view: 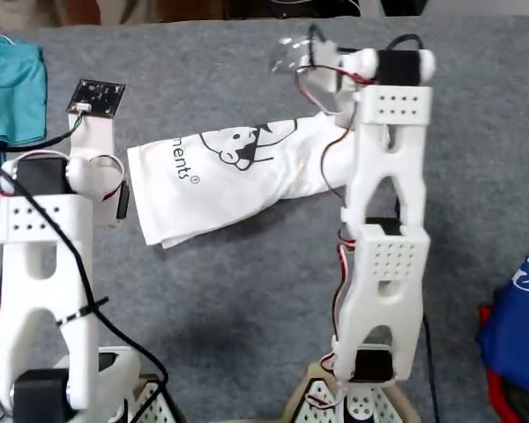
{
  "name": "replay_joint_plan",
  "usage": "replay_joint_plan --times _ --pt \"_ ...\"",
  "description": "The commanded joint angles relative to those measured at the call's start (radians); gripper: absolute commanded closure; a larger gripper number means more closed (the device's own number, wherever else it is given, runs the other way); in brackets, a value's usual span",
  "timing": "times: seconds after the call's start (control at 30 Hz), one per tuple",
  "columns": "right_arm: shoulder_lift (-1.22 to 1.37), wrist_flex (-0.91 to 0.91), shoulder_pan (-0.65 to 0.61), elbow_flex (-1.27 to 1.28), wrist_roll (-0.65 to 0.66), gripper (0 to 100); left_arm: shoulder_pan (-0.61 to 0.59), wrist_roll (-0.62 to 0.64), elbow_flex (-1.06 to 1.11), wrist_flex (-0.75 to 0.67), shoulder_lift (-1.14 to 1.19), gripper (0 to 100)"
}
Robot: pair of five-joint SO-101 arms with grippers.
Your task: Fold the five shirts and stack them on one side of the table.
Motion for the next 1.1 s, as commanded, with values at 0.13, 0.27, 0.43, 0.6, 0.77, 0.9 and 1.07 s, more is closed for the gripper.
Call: replay_joint_plan --times 0.13,0.27,0.43,0.6,0.77,0.9,1.07 --pt "-0.202 0.020 0.107 0.308 -0.170 86.6 0.060 0.288 -0.046 -0.006 0.196 76" --pt "-0.328 0.017 0.143 0.535 -0.170 81.1 0.061 0.381 -0.164 -0.006 0.349 75" --pt "-0.458 0.012 0.176 0.700 -0.144 80.6 0.055 0.390 -0.319 0.003 0.518 75" --pt "-0.535 0.011 0.171 0.774 -0.114 80.6 0.048 0.295 -0.400 -0.005 0.636 75" --pt "-0.552 -0.002 0.174 0.780 -0.115 80.6 -0.046 0.252 -0.470 -0.046 0.737 75" --pt "-0.549 -0.002 0.174 0.780 -0.115 80.6 -0.054 0.245 -0.520 -0.048 0.812 75" --pt "-0.549 -0.002 0.174 0.779 -0.115 80.6 -0.032 0.250 -0.566 -0.048 0.880 75"
